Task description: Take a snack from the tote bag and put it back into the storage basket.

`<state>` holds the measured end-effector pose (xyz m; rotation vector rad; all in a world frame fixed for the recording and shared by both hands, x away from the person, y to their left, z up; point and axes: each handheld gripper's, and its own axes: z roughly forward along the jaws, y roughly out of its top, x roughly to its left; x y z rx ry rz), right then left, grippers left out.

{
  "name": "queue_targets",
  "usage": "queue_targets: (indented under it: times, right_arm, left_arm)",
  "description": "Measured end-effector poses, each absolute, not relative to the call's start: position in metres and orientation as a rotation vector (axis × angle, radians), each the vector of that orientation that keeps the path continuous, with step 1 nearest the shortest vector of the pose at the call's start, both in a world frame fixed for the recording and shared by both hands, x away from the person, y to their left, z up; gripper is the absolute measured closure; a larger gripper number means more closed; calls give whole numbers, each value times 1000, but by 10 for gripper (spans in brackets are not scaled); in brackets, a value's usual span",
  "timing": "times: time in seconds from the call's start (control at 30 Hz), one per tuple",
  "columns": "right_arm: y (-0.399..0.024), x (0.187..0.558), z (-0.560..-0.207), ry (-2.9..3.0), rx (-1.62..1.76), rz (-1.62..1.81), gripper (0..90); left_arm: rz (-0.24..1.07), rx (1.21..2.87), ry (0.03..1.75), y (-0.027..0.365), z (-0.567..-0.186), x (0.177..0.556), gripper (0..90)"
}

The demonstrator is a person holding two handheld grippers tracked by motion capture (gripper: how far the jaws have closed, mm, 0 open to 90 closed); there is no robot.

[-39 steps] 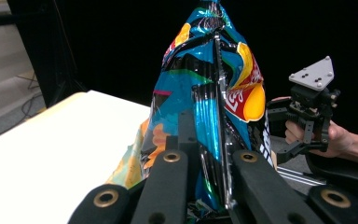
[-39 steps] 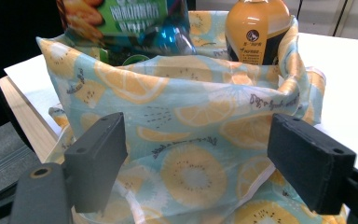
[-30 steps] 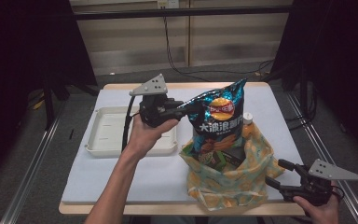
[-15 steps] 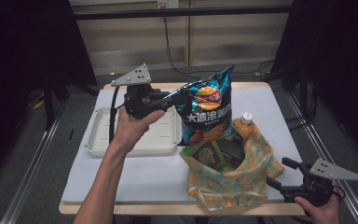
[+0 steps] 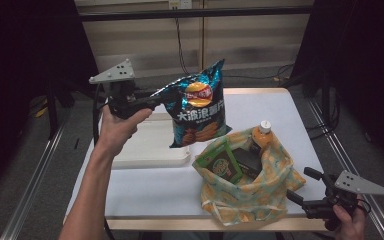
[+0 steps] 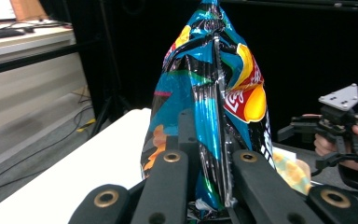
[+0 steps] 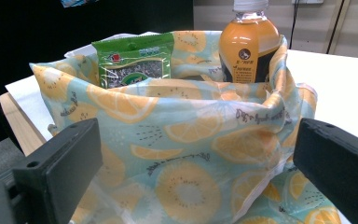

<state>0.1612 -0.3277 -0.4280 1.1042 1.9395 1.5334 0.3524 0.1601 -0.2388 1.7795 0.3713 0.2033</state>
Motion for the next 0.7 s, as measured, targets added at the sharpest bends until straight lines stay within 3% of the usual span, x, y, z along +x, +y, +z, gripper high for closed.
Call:
queue_targets:
  times: [0.43,0.7]
  right_arm:
    - [-328,161,-432,1892,1079,1553,19]
    - [-329,162,-433,1876,1086,1557,18]
  left_arm:
    - [282,1800,500,199,-256,378,876]
    - [262,1784,536,206,-278,400,876]
